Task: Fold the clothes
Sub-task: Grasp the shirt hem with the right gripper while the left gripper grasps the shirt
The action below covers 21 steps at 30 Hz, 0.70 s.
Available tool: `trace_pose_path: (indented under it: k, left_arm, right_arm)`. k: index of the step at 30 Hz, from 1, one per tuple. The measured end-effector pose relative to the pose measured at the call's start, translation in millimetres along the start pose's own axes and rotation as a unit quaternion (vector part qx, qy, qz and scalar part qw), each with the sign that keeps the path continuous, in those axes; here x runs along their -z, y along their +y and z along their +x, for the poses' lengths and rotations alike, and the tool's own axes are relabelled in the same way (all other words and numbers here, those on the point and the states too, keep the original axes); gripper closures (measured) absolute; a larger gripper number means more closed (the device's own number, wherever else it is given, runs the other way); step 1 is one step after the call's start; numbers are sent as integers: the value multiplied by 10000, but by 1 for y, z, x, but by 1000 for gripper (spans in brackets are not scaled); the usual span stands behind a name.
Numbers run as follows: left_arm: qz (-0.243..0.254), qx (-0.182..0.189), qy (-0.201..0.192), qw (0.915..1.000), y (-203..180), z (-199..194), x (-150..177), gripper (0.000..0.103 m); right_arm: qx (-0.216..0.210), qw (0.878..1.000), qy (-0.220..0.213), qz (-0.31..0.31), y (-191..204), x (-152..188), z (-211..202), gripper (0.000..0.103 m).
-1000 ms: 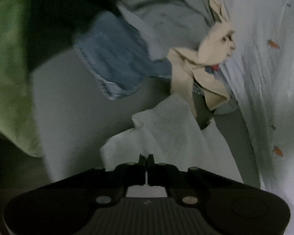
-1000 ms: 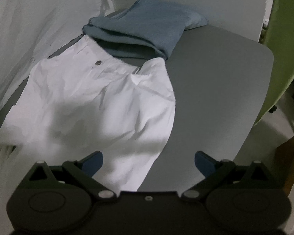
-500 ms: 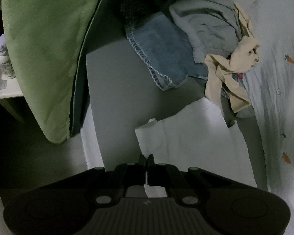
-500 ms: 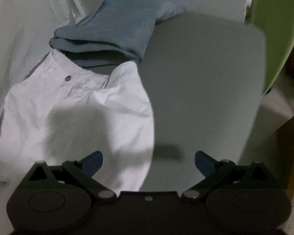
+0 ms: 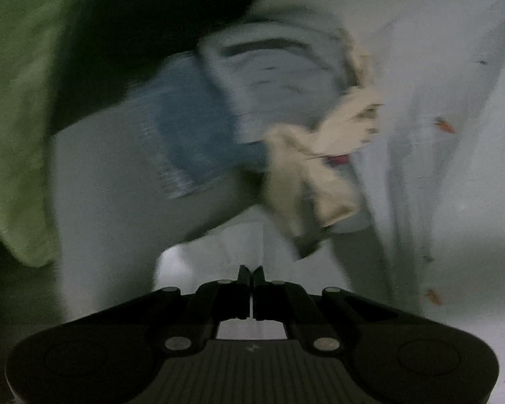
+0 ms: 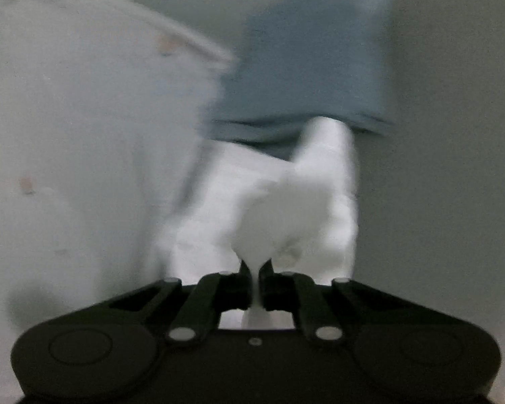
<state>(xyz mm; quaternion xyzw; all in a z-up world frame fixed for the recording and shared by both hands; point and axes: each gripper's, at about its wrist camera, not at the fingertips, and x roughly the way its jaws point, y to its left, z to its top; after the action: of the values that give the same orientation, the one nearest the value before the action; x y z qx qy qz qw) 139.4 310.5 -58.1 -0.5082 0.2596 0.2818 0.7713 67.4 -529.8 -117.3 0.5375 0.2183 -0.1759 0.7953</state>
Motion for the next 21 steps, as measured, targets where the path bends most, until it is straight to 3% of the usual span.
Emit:
trace_pose_path:
  k: [4, 7, 9, 12, 16, 19, 21]
  left_arm:
    - [405, 665, -313, 9965, -81, 19, -37, 103]
    - [696, 1164, -671, 9885, -151, 22, -62, 103]
    - [892, 1510, -988, 9795, -192, 12, -73, 103]
    - [1136, 1771, -1338, 9684, -227, -6, -78, 103]
    - [1125, 1840, -1347, 9671, -225, -17, -79, 103]
    - [999, 1753, -1100, 9732, -181, -14, -66, 103]
    - [882, 1431, -850, 9821, -147, -5, -57, 103]
  right_arm:
    - [-910, 9933, -299, -653, 112, -40, 19, 98]
    - [-1665, 9833, -490, -543, 193, -72, 28, 98]
    - [-2083, 9729, -758, -649, 230, -84, 15, 98]
    - [-2326, 9624, -1089, -890, 256, -87, -11, 98]
    - [-2247, 9641, -1076, -918, 222, -78, -29, 98]
    - [-1966, 9728, -968, -757, 167, -62, -40, 98]
    - [-1566, 9822, -869, -562, 116, -46, -40, 98]
